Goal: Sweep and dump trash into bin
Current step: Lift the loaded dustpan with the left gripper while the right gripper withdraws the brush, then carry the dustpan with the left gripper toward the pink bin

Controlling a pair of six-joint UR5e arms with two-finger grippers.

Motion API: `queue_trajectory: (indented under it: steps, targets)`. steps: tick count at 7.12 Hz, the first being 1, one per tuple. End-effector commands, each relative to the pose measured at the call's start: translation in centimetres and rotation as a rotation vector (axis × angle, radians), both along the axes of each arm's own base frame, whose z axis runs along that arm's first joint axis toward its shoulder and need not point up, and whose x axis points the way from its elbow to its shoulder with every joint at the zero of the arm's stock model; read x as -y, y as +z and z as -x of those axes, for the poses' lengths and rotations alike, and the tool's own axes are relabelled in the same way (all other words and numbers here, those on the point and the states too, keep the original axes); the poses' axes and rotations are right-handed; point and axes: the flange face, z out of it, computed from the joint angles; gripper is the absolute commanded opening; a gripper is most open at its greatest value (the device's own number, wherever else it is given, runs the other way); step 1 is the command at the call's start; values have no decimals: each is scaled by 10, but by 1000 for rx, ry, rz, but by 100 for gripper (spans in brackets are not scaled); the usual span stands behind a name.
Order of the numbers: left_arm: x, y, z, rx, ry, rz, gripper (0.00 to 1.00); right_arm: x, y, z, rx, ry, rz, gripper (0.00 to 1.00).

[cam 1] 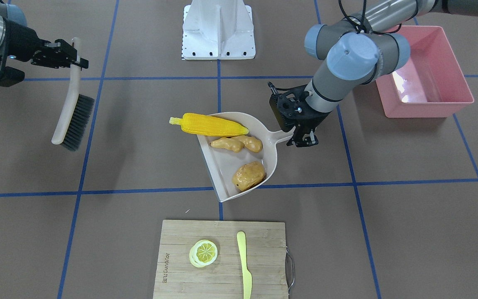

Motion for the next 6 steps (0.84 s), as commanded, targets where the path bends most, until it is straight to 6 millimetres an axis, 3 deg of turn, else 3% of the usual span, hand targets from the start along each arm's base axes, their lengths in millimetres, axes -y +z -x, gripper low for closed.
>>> queue_trajectory:
  steps: [1, 2, 4, 6]
  targets:
    - [1, 38, 64, -44, -20, 35, 0, 19, 20, -40, -10, 86, -97, 0]
    - [-4, 55, 104, -43, -57, 51, 0, 32, 38, -59, -17, 114, -177, 0]
    - [-17, 87, 166, -59, -85, 127, 0, 38, 75, -71, -48, 111, -235, 0]
    - [-42, 109, 224, -58, -153, 170, 0, 50, 89, -96, -73, 147, -362, 0]
